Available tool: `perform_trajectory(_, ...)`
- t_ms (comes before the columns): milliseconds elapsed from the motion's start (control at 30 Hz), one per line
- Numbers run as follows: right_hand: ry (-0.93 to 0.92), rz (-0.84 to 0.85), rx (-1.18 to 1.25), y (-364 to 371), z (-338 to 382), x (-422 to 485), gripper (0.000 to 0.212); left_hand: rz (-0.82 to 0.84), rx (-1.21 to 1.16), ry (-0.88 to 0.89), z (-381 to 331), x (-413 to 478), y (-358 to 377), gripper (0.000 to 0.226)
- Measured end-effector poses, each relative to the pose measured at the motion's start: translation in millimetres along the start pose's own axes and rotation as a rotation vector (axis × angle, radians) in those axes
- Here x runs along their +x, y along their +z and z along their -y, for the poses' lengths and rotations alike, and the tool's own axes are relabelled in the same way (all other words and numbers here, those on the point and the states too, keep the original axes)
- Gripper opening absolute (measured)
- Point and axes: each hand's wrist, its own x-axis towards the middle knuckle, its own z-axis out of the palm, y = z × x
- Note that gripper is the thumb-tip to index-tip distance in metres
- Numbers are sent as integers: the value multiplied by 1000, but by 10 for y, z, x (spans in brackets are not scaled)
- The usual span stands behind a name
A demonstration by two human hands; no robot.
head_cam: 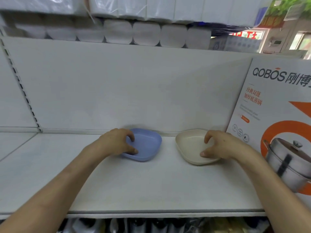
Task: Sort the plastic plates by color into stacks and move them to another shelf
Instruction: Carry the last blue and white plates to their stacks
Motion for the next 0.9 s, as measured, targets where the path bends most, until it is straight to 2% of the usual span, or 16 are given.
perform_trajectory(300,-98,-39,24,-249,101,-241,62,-84,-149,17,52,-188,-73,44)
perform_trajectory(500,-229,-143,159,-144,392,-398,63,-297,-238,-64,275,-644,-80,51)
perform_trajectory(633,-398,-175,249,84,754,-416,64,-441,-261,-145,541,-1093,-109,53)
perform_trajectory(900,-685,-91,371,560,1990,-725,66,-634,-254,-344,1451,-2208,-339,59)
